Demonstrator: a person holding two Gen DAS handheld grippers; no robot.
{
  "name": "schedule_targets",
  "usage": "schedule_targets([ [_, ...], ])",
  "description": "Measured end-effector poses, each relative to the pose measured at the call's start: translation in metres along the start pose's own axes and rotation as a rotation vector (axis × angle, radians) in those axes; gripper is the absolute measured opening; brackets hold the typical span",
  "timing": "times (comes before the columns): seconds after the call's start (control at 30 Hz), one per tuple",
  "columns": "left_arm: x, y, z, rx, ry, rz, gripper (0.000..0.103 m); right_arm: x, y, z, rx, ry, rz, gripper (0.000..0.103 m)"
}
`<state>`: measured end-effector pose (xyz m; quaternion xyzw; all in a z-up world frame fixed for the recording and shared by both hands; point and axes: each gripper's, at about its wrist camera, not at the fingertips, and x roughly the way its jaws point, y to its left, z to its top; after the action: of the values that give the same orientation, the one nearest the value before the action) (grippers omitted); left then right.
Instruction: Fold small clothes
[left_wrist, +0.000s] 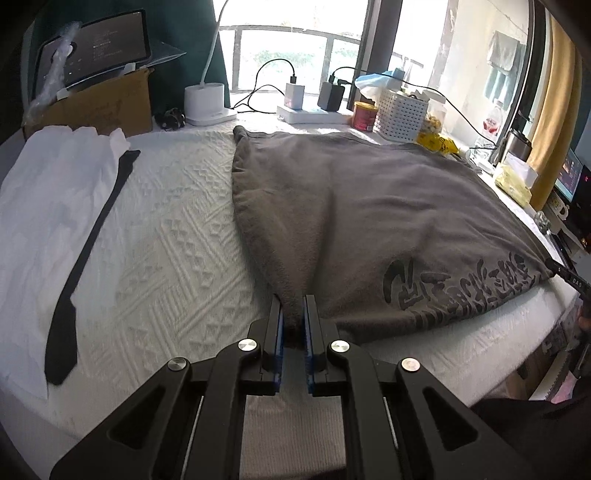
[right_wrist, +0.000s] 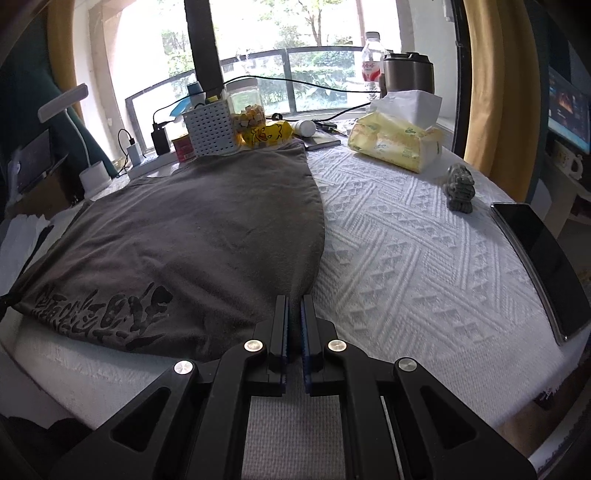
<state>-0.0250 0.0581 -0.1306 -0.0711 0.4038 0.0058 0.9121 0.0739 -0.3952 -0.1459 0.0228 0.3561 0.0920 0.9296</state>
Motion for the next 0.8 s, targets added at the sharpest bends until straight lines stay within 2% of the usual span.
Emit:
schedule_targets([
  [0.53, -0.007, 0.001, -0.034, -0.03, 0.049, -0.01, 0.009, -0.014, -0.007, -0.024, -0.013, 0.012, -0.029, 0.007],
  [0.67, -0.009, 0.01, -0.035, -0.083, 0.051, -0.019, 0.015, -0.013, -0.013, -0.021, 0.038, 0.021, -0.016, 0.007],
  [0.8, -0.012, 0.019, -0.032, -0.11, 0.046, 0.012, 0.038, -0.017, -0.016, -0.017, 0.06, 0.033, -0.022, 0.009],
])
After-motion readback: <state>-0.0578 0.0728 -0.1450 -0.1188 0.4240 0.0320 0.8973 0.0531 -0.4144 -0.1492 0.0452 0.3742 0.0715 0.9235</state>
